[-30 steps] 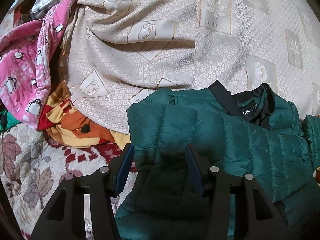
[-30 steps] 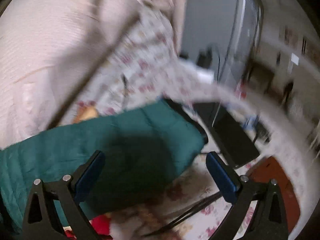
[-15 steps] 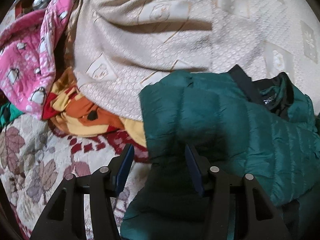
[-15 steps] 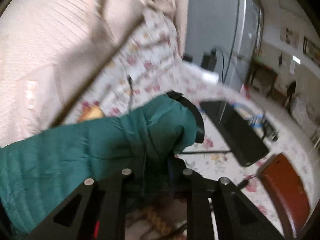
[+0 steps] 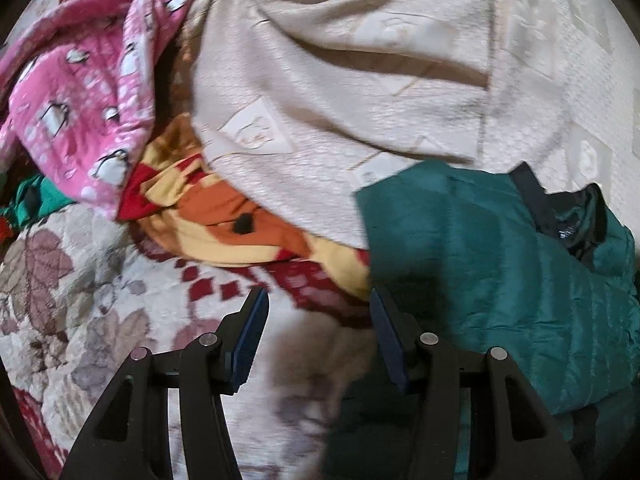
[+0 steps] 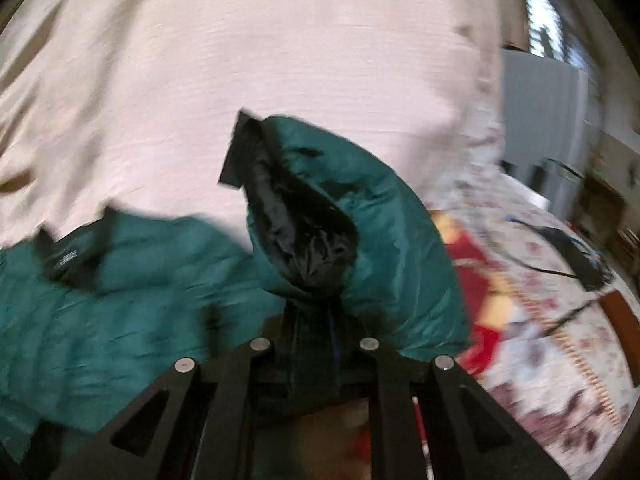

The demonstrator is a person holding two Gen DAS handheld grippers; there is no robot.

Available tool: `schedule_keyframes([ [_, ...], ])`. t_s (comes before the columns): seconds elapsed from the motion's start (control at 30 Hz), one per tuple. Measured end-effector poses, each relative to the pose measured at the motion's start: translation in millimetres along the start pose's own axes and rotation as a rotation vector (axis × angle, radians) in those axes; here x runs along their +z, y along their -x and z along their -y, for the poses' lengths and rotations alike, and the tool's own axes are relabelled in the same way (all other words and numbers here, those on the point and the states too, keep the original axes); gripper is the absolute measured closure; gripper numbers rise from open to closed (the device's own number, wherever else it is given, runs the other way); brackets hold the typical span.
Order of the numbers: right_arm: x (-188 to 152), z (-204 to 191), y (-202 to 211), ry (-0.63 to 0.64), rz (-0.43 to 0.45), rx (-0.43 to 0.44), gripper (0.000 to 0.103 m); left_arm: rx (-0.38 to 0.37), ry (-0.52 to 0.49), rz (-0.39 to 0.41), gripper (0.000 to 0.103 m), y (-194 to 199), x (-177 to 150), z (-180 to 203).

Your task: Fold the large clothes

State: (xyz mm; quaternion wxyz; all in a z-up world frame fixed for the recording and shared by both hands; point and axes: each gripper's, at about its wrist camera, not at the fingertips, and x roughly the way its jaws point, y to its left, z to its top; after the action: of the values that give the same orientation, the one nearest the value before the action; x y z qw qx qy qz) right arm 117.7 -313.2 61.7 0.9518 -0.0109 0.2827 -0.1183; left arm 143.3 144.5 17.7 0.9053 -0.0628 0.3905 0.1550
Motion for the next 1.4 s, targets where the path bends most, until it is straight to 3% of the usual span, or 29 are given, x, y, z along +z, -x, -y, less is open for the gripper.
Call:
schedule_keyframes([
  [0.37, -28, -207, 22, 0.201, -0.039, 0.309, 0.091, 0.021, 0.016, -0.094, 0.071, -28, -7, -62],
  [0.6, -37, -293, 57, 0.322, -0.016, 0.459, 0.091, 0.020, 0.093, -0.059, 0.071, -19, 2, -92],
  [0.7, -47, -318, 56, 0.390, -0.069, 0.530, 0.091, 0.007, 0.111, -0.059, 0.071, -18, 4, -94],
  [0.77, -60, -331, 53, 0.441, -0.131, 0.628, 0.091, 0.002, 0.101, -0.063, 0.071, -19, 4, -90],
  [0.8, -67, -336, 52, 0.481, -0.161, 0.650, 0.087, -0.001, 0.095, -0.064, 0.071, -19, 4, -87],
  [0.83, -74, -340, 51, 0.514, -0.183, 0.646, 0.072, -0.003, 0.093, -0.064, 0.071, -19, 5, -85],
  [0.87, -78, -341, 53, 0.541, -0.189, 0.633, 0.049, -0.005, 0.091, -0.063, 0.071, -18, 5, -83],
  [0.93, -81, -332, 64, 0.552, -0.156, 0.633, 0.032, -0.011, 0.094, -0.059, 0.071, -15, 6, -78],
  [1.07, -81, -290, 83, 0.578, -0.139, 0.560, 0.032, -0.034, 0.099, -0.037, 0.071, -5, 7, -60],
  [1.17, -76, -242, 82, 0.585, -0.145, 0.442, 0.031, -0.080, 0.054, -0.029, 0.071, 1, 5, -31],
  [1.27, -65, -179, 73, 0.515, -0.140, 0.348, 0.028, -0.163, 0.000, -0.015, 0.071, 5, 3, 1],
  [1.33, -54, -127, 57, 0.430, -0.131, 0.241, 0.020, -0.252, -0.012, -0.001, 0.071, 8, 2, 21],
  [1.4, -47, -67, 32, 0.297, -0.148, 0.138, 0.018, -0.300, -0.045, 0.016, 0.071, 7, 1, 42],
])
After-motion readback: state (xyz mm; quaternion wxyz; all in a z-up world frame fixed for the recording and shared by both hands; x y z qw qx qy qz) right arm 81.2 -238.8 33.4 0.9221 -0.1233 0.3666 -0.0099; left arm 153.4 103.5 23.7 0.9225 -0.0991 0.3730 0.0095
